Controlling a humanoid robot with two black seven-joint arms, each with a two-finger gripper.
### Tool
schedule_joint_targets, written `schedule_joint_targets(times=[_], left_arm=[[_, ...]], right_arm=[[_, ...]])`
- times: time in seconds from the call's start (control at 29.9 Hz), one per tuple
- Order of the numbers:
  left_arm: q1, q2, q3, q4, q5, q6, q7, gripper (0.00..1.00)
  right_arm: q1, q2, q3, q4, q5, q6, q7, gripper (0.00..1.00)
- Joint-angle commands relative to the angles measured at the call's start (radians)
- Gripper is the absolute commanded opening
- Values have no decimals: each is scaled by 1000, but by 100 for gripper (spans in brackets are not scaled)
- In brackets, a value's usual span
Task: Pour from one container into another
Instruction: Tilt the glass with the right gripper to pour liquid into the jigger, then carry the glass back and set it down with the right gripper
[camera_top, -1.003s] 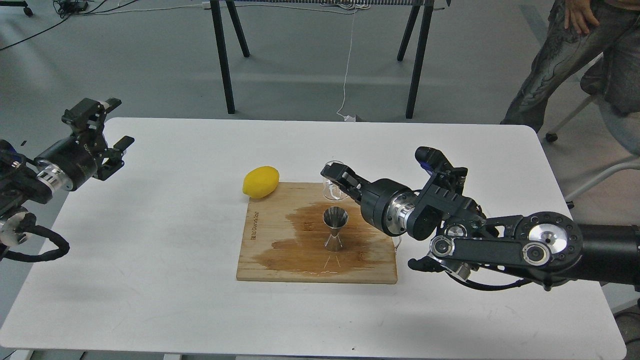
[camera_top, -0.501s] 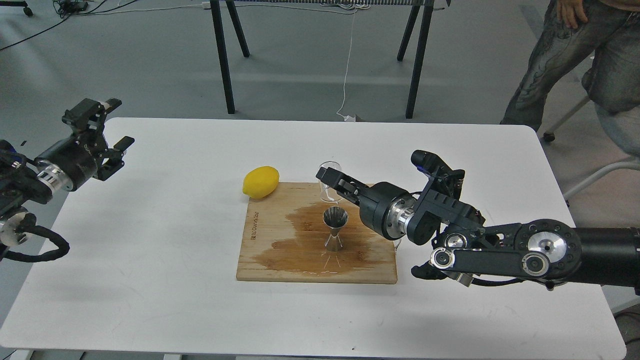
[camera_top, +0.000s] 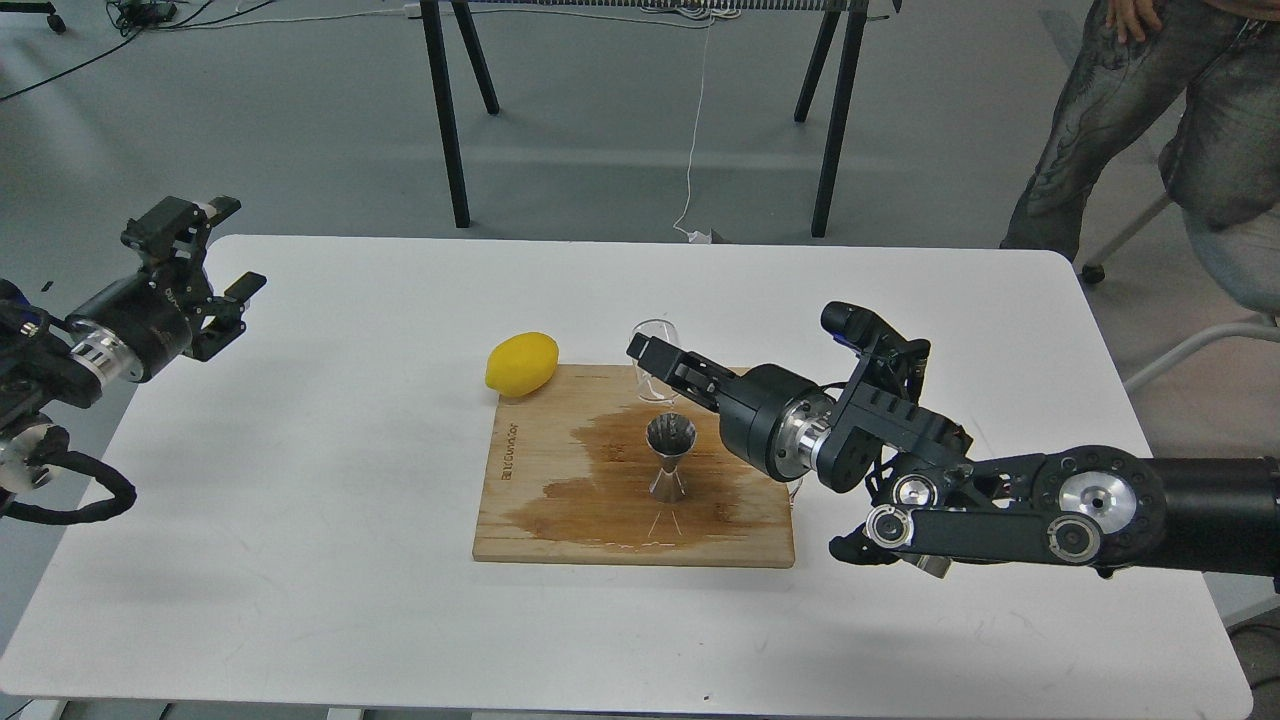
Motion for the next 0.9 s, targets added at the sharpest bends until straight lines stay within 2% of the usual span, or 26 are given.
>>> schedule_joint_targets(times=[0.0, 0.7, 0.87], left_arm=[[-1, 3, 0, 0, 0, 0, 0, 97], [0, 4, -2, 0, 0, 0, 0, 97], [-1, 4, 0, 0, 0, 0, 0, 97]], right_arm=[[0, -1, 0, 0, -23, 0, 16, 24], [1, -6, -32, 0, -63, 0, 22, 24], [-6, -6, 23, -5, 21, 0, 11, 24]])
